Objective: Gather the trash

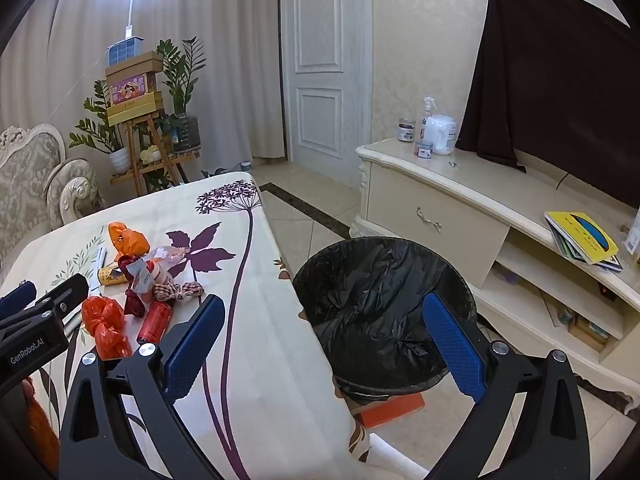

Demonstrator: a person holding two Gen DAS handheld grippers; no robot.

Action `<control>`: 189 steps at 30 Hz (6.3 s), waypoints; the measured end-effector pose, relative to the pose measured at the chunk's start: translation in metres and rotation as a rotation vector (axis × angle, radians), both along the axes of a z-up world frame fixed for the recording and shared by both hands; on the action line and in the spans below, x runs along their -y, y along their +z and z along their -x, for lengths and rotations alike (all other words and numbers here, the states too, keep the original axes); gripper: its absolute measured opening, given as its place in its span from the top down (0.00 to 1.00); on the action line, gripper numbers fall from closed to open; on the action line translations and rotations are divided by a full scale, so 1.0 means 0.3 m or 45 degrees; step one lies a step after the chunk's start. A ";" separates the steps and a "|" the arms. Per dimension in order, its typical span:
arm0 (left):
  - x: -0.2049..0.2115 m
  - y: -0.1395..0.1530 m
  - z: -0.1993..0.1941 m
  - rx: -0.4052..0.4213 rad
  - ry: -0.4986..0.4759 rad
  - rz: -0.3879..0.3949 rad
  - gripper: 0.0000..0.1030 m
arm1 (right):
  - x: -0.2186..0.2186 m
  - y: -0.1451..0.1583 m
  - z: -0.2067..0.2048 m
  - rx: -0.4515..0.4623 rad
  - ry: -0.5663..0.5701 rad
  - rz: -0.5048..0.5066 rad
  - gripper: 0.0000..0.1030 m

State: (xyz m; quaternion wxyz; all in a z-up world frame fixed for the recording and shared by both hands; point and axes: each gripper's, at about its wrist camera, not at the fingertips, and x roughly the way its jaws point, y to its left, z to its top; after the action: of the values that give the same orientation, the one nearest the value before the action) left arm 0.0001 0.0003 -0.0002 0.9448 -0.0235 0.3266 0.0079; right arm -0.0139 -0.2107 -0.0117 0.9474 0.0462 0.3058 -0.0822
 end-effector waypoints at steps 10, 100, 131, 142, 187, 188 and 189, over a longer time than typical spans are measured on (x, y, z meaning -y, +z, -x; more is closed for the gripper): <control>-0.013 -0.004 0.004 -0.008 0.003 0.004 0.04 | -0.005 -0.013 0.010 -0.002 0.006 0.004 0.06; -0.092 -0.222 -0.071 -0.255 -0.086 0.077 0.66 | -0.130 -0.113 -0.086 -0.134 0.187 -0.081 0.31; -0.362 -0.213 -0.044 -0.246 0.081 0.014 0.66 | -0.420 -0.236 -0.231 -0.337 0.405 -0.103 0.76; -0.322 -0.187 -0.034 -0.211 0.060 0.022 0.66 | -0.361 -0.206 -0.159 -0.290 0.373 -0.078 0.76; 0.372 -0.107 -0.190 -0.102 -0.430 -0.019 0.66 | 0.216 -0.125 -0.158 -0.085 -0.088 -0.133 0.76; 0.392 -0.113 -0.199 -0.106 -0.438 -0.025 0.66 | 0.233 -0.133 -0.165 -0.086 -0.098 -0.137 0.76; 0.411 -0.119 -0.207 -0.110 -0.447 -0.029 0.66 | 0.249 -0.140 -0.173 -0.088 -0.110 -0.141 0.76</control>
State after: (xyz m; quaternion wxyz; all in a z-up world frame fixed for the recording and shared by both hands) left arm 0.0621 -0.1229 -0.0359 0.9170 0.0451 0.3659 -0.1525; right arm 0.0379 -0.2856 -0.0537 0.9279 0.1088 0.3400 -0.1075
